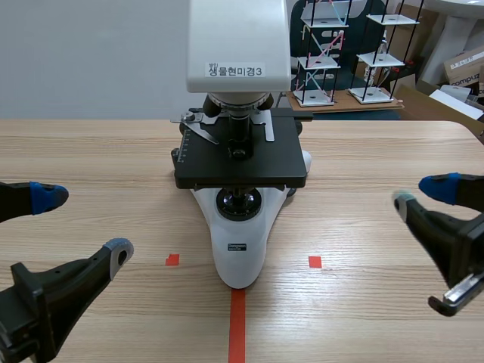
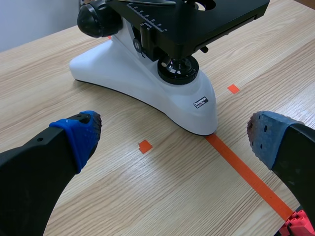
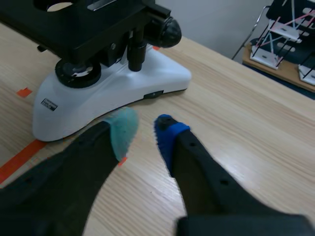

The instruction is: Point at the stage knob

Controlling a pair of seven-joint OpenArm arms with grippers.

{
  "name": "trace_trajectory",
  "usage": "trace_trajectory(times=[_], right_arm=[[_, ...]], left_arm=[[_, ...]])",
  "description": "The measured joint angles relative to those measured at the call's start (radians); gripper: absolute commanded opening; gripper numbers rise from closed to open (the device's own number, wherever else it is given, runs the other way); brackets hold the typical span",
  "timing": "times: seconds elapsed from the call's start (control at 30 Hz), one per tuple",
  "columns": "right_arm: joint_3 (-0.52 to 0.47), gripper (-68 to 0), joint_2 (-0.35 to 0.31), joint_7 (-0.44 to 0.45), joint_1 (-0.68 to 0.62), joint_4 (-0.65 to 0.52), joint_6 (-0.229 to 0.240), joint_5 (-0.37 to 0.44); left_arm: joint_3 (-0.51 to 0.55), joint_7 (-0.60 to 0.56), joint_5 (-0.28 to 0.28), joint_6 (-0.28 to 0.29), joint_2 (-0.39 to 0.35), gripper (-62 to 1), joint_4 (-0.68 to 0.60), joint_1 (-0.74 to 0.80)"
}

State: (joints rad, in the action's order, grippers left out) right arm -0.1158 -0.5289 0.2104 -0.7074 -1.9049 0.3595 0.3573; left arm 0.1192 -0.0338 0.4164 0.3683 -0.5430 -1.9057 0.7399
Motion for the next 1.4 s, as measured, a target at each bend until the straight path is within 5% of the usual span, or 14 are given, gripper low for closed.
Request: trace_trajectory(times=[0.33, 0.7, 1.0, 1.4], right_arm=[[0.117, -67.6, 0.018, 0.0, 0.219, 0.176, -0.023, -0.003], [0.288, -67.6, 0.101, 0.211, 0.467, 0.49, -0.02, -0.213], [0.375, -67.6, 0.141, 0.319, 0.636, 0.736, -0.023, -0.235], [0.44, -67.6, 0.157, 0.452, 0.793, 0.896, -0.023, -0.294]], left_arm=[[0.0, 0.0, 0.0, 0.0, 0.0, 1.4, 0.0, 0.0], [0.0, 0.0, 0.0, 0.0, 0.0, 1.4, 0.0, 0.0], [0.0, 0.0, 0.0, 0.0, 0.0, 1.4, 0.0, 0.0], [0.0, 0.0, 0.0, 0.0, 0.0, 1.4, 0.0, 0.0]])
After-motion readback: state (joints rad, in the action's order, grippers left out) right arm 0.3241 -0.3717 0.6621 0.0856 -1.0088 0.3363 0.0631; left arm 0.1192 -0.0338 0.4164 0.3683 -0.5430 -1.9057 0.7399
